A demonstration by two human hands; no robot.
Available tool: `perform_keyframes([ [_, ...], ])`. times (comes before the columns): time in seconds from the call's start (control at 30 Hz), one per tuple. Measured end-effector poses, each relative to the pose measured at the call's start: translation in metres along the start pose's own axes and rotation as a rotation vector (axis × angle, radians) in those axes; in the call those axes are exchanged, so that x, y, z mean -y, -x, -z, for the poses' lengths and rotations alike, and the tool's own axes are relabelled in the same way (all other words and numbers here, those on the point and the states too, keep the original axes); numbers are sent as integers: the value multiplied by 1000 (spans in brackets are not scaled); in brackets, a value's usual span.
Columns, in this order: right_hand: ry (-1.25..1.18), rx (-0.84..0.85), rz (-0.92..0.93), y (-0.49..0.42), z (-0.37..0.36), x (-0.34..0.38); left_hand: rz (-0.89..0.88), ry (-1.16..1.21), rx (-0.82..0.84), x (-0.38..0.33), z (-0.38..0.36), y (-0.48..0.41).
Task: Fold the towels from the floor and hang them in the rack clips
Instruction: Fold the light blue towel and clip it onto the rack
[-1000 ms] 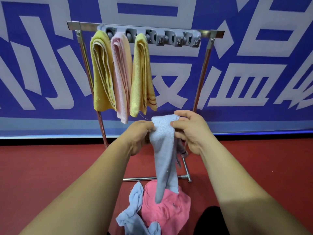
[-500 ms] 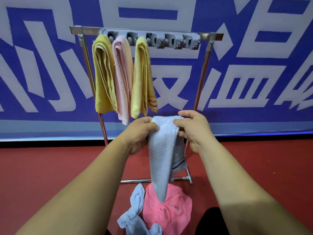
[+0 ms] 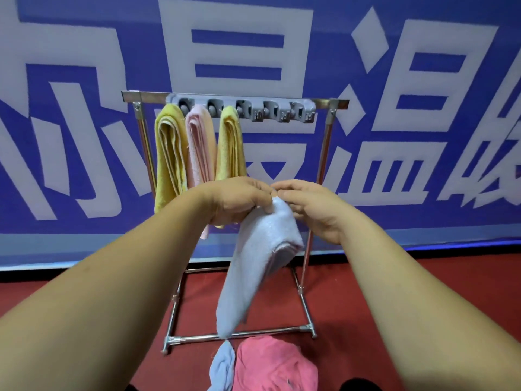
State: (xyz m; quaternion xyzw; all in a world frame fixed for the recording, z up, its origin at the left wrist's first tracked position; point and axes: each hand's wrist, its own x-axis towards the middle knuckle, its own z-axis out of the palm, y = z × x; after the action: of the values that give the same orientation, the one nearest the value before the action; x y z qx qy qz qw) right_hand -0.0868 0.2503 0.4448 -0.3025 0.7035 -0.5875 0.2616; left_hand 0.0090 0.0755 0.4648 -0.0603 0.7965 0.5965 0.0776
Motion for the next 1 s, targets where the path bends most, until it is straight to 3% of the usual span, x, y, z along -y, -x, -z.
perform_keyframes([
  [0.07,-145,99,-16,1,1,10,-6,-50,-14,-19,9,7],
  [0.2,-140,108,23,6,3,37,-28,-95,-85,-48,23,23],
  [0.37,-261,58,114,14,0,80,-115,-3,-157,-72,34,39],
  [0.5,-205,25,141,25,-3,107,-160,111,-206,-76,31,49],
  [0.7,-193,-63,201,31,-1,134,-175,66,-168,-88,29,53],
  [1.0,-211,-165,253,11,8,161,-319,106,-248,-114,37,42],
])
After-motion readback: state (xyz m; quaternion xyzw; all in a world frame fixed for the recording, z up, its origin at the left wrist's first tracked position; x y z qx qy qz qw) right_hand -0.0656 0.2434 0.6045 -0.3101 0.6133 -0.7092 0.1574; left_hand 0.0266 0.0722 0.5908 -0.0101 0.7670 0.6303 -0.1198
